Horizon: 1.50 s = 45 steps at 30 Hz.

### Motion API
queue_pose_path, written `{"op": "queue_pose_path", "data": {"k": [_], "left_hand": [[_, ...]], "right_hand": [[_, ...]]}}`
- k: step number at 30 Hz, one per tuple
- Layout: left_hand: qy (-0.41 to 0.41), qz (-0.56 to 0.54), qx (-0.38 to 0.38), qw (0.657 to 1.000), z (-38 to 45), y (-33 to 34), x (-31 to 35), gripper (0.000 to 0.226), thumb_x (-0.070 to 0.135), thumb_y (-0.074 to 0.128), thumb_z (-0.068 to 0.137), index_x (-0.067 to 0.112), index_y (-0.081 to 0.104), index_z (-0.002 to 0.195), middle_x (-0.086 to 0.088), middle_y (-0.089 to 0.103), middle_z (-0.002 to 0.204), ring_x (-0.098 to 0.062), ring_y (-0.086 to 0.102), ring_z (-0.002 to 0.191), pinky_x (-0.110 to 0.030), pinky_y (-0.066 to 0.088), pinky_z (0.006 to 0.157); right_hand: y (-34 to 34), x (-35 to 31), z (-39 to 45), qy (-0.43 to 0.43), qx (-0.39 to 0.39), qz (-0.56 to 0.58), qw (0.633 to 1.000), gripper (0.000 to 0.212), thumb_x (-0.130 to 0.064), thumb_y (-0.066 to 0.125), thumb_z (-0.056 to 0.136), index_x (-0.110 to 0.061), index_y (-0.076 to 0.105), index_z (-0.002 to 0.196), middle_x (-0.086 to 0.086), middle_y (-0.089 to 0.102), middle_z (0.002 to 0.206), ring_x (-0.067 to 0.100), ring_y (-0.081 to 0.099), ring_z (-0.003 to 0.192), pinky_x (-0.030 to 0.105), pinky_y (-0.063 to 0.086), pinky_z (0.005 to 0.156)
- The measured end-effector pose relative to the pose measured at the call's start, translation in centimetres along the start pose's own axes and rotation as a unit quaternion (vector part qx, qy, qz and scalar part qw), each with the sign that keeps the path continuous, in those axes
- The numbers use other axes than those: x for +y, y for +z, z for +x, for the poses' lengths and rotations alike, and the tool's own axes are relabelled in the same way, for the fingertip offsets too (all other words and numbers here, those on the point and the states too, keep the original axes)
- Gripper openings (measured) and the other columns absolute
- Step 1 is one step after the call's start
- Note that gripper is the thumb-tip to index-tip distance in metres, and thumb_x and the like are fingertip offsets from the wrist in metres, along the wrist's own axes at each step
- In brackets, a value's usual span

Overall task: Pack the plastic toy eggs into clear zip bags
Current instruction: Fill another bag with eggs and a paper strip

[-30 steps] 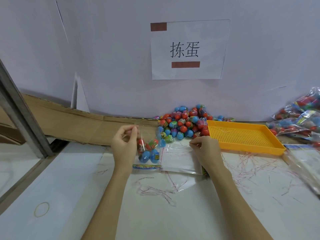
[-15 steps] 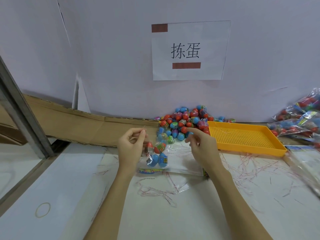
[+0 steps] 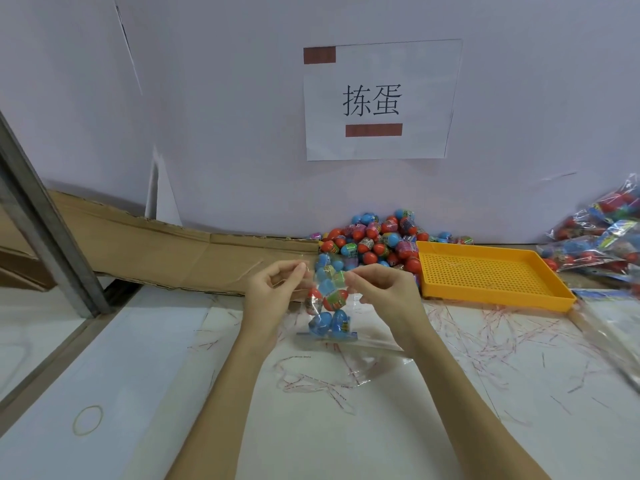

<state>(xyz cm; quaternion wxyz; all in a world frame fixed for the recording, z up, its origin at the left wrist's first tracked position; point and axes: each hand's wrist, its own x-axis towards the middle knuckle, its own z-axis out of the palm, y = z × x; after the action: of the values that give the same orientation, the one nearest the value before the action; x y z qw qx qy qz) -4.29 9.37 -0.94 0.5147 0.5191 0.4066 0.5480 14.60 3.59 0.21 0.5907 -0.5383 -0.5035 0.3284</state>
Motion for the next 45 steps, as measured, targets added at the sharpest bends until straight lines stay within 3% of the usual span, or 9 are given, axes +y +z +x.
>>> {"op": "queue_pose_path", "data": {"k": [4, 12, 16, 23, 30, 36, 45], "left_hand": [[-0.053, -0.052, -0.019, 0.997, 0.1, -0.4, 0.0, 0.012, 0.013, 0.073, 0.095, 0.012, 0.08, 0.104, -0.012, 0.08, 0.095, -0.021, 0.077, 0.086, -0.028, 0.064, 0.076], [-0.072, -0.034, -0.079, 0.994, 0.2, -1.0, -0.1, 0.015, 0.022, 0.077, 0.091, 0.016, 0.082, 0.103, -0.011, 0.078, 0.098, -0.023, 0.072, 0.09, -0.038, 0.061, 0.09], [-0.059, 0.012, -0.096, 0.994, 0.2, -1.1, 0.0, 0.017, 0.013, 0.079, 0.089, 0.024, 0.083, 0.102, -0.007, 0.079, 0.101, -0.021, 0.075, 0.096, -0.029, 0.061, 0.083], [-0.114, -0.057, -0.076, 0.989, 0.4, -1.3, -0.2, 0.014, 0.004, 0.078, 0.087, 0.015, 0.084, 0.094, -0.014, 0.079, 0.1, -0.022, 0.075, 0.091, -0.027, 0.062, 0.079], [-0.105, -0.058, -0.09, 0.989, 0.6, -1.5, -0.4, 0.012, 0.007, 0.08, 0.086, 0.015, 0.084, 0.094, -0.014, 0.078, 0.096, -0.021, 0.074, 0.088, -0.028, 0.061, 0.081], [-0.066, -0.004, -0.1, 0.993, 0.3, -1.4, -0.2, 0.01, 0.009, 0.079, 0.089, 0.017, 0.083, 0.093, -0.01, 0.079, 0.098, -0.021, 0.076, 0.091, -0.024, 0.06, 0.078], [-0.019, 0.036, -0.097, 0.994, 0.2, -1.7, 0.2, 0.018, 0.007, 0.078, 0.089, 0.02, 0.083, 0.101, -0.008, 0.08, 0.096, -0.026, 0.077, 0.091, -0.033, 0.064, 0.08]], "right_hand": [[-0.7, 0.0, 0.2, 0.03, 0.013, 0.018, 0.999, 0.009, -0.024, 0.078, 0.089, -0.018, 0.081, 0.094, -0.003, 0.078, 0.084, 0.009, 0.072, 0.079, 0.018, 0.055, 0.066], [-1.4, 0.3, 0.6, 0.044, 0.017, 0.006, 0.999, 0.01, -0.027, 0.08, 0.087, -0.02, 0.082, 0.093, -0.003, 0.078, 0.086, 0.015, 0.073, 0.081, 0.024, 0.058, 0.07], [-1.6, 0.5, 0.7, 0.042, 0.01, 0.004, 0.999, 0.01, -0.028, 0.079, 0.087, -0.021, 0.082, 0.093, -0.002, 0.078, 0.086, 0.014, 0.073, 0.081, 0.022, 0.058, 0.071], [-2.2, 0.4, 0.7, 0.037, -0.049, -0.021, 0.998, 0.013, -0.017, 0.073, 0.092, -0.017, 0.08, 0.102, -0.002, 0.079, 0.088, 0.014, 0.073, 0.085, 0.019, 0.058, 0.074], [-2.9, 0.0, 0.6, 0.044, -0.056, 0.014, 0.997, 0.013, -0.013, 0.075, 0.09, -0.014, 0.078, 0.103, 0.003, 0.079, 0.092, 0.018, 0.075, 0.087, 0.025, 0.06, 0.079], [-3.1, 0.4, 0.8, 0.043, -0.048, 0.003, 0.998, 0.009, -0.016, 0.078, 0.088, -0.017, 0.08, 0.096, 0.0, 0.079, 0.091, 0.015, 0.075, 0.088, 0.018, 0.058, 0.073], [-3.6, 0.3, 0.7, 0.018, -0.08, 0.022, 0.996, 0.012, -0.015, 0.078, 0.088, -0.024, 0.081, 0.095, 0.003, 0.079, 0.096, 0.018, 0.076, 0.091, 0.021, 0.059, 0.079]]}}
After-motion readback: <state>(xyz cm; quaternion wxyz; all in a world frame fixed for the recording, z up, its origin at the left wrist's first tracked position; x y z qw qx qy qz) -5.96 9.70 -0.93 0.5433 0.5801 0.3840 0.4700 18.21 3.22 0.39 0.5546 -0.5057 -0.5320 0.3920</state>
